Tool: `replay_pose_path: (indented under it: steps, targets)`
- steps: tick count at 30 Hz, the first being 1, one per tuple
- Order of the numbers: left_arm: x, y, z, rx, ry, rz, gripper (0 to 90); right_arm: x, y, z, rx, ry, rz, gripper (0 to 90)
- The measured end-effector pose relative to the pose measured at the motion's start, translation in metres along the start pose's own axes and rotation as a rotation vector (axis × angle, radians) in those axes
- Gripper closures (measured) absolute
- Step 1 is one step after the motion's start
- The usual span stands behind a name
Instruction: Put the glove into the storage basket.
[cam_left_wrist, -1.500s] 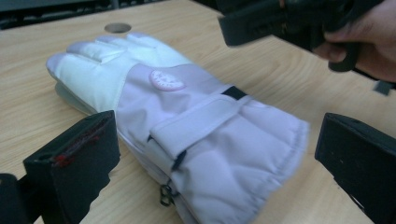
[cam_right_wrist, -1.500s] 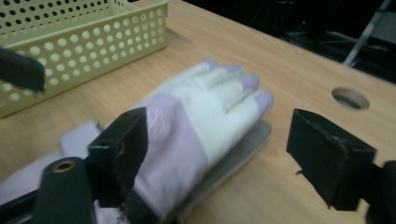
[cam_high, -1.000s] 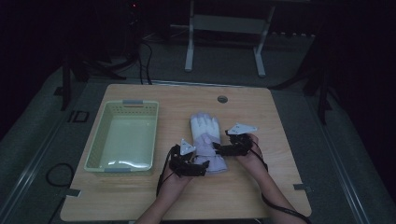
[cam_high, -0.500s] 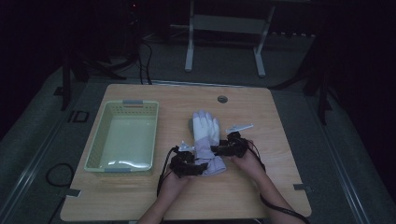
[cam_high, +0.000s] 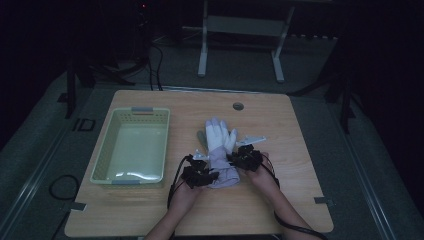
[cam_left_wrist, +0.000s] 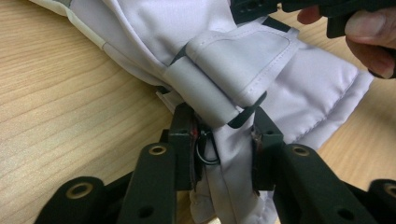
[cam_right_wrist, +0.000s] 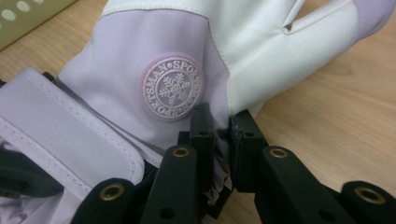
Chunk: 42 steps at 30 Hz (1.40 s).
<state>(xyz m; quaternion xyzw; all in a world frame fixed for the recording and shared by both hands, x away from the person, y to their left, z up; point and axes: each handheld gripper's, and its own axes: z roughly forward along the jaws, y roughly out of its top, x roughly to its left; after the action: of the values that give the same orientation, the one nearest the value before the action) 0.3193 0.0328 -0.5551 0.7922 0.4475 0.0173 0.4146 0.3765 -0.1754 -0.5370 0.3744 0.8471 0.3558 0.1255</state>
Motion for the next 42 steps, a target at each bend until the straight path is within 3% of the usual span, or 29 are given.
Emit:
replay_pose_path:
  steps: [10,26,29,34,42]
  targets:
    - [-0.005,0.015,-0.017,-0.006,-0.008,0.023,70.8,0.003,0.008,-0.02,-0.055,-0.007,0.021,82.3]
    - [-0.009,0.054,-0.061,-0.049,-0.016,0.082,71.4,0.011,0.047,-0.056,-0.154,-0.029,0.017,82.5]
    - [-0.007,0.061,-0.072,-0.058,-0.014,0.096,71.4,0.016,0.059,-0.061,-0.174,-0.032,0.007,82.5]
    - [0.005,0.069,-0.091,-0.066,-0.038,0.079,71.3,0.024,0.077,-0.065,-0.2,-0.023,-0.001,82.6]
    - [0.015,0.072,-0.123,-0.048,0.023,0.113,71.3,0.044,0.1,-0.057,-0.22,0.001,-0.014,82.6]
